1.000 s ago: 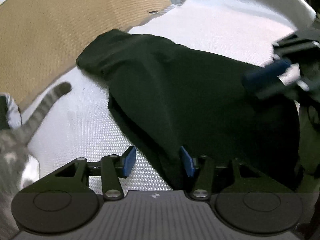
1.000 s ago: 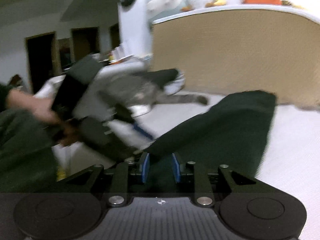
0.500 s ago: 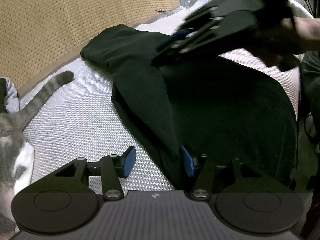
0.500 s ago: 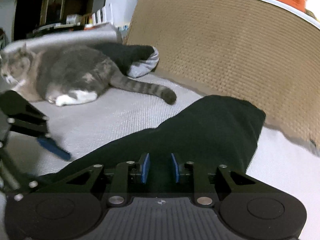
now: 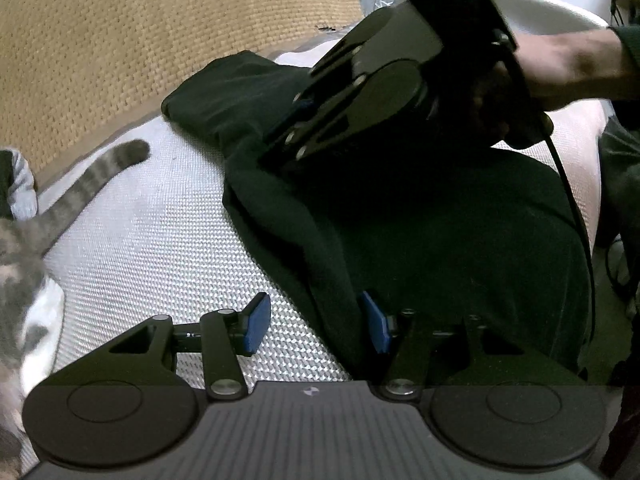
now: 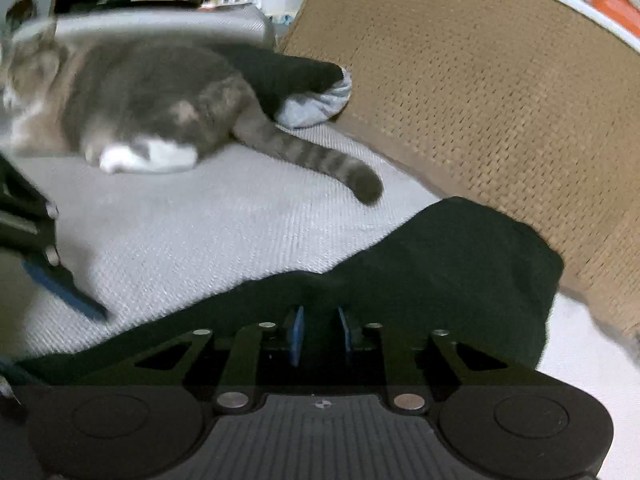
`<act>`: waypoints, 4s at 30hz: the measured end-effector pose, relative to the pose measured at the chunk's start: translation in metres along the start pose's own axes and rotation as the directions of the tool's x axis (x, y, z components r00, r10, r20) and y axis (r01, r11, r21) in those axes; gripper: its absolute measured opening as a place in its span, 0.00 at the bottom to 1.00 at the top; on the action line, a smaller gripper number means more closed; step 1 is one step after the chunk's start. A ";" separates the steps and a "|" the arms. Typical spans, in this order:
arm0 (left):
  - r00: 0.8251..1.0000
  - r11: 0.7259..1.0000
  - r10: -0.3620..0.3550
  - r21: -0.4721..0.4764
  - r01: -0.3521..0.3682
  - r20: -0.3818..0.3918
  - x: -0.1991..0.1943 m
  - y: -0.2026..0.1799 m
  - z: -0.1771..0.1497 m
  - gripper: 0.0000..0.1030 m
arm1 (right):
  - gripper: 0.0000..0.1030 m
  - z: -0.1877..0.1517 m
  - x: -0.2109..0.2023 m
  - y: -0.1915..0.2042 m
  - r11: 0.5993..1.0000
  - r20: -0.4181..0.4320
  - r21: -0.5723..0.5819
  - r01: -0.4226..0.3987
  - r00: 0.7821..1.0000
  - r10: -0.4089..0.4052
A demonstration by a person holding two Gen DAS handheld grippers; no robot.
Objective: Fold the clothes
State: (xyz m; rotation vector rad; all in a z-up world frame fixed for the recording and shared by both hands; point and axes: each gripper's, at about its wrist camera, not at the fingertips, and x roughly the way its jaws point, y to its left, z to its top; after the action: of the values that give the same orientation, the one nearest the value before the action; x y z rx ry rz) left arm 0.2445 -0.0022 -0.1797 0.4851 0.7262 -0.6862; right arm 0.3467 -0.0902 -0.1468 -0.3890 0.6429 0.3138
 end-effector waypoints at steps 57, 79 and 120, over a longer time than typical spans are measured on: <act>0.983 0.987 -0.153 -0.042 0.158 0.103 0.004 0.012 -0.010 0.44 | 0.24 0.003 0.064 -0.155 0.943 -0.065 0.305 0.135 0.991 -0.120; 0.995 0.995 -0.100 0.000 0.100 0.025 -0.007 0.019 -0.007 0.49 | 0.27 -0.089 -0.097 0.047 1.000 0.000 0.011 -0.004 1.000 0.004; 0.993 0.994 -0.092 0.059 0.096 -0.068 -0.023 0.006 -0.013 0.44 | 0.12 -0.152 -0.113 0.123 0.944 -0.199 -0.066 -0.323 0.931 0.305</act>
State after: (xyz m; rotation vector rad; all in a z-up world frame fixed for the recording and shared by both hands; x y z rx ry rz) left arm 0.2311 0.0190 -0.1702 0.5347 0.7945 -0.7861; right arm 0.1336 -0.0675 -0.2173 -0.4126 0.8787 0.6224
